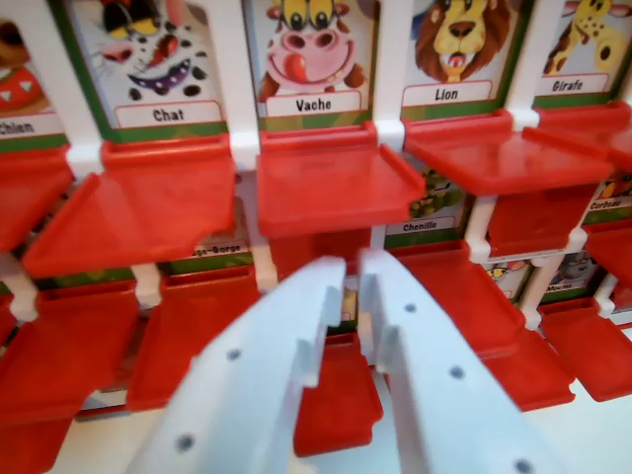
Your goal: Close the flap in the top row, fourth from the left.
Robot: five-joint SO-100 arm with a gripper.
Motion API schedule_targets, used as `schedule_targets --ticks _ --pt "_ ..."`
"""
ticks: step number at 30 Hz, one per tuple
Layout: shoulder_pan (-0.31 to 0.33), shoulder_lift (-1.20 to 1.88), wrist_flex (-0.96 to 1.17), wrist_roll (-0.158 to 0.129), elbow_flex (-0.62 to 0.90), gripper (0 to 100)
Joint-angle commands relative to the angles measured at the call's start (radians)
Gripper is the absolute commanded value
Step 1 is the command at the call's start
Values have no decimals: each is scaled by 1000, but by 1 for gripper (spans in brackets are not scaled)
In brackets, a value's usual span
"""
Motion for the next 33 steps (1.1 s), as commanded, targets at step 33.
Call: schedule_targets --ticks 33 --pt "-15 -114 28 40 -383 1"
